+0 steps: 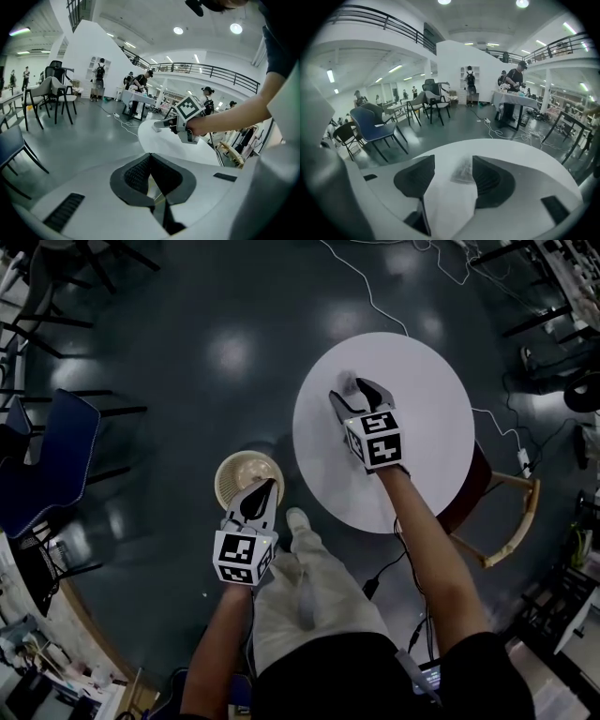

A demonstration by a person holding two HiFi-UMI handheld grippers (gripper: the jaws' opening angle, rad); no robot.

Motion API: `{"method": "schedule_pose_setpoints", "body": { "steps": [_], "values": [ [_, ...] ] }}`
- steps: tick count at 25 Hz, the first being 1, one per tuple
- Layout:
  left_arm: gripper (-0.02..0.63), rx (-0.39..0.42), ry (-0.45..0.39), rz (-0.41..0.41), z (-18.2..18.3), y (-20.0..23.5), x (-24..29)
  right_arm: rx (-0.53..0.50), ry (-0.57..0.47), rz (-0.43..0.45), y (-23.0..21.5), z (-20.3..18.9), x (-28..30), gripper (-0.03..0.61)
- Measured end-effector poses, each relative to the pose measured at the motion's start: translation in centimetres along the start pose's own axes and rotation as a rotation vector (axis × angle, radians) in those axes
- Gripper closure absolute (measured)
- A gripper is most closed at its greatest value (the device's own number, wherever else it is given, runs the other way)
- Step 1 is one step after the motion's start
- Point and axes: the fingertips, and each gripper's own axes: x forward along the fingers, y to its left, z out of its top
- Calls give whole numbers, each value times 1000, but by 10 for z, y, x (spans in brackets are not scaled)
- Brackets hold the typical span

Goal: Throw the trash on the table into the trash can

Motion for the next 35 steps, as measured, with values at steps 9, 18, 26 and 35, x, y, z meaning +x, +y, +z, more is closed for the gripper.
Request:
{"method": "schedule_pose_setpoints", "body": {
  "steps": [9,18,26,35],
  "values": [
    [606,1,17,-8,-9,-1,16,-5,76,-62,-25,-22,27,331],
    [606,-8,27,-1,-18,7,11,32,82,-66,-26,-25,28,423],
    [606,-16,26,3,-22,12,5,28,68,-77,-24,-23,26,468],
    [606,-6,-4,5,-11,11,-11,17,39,-72,-11,-7,6,486]
  ]
}}
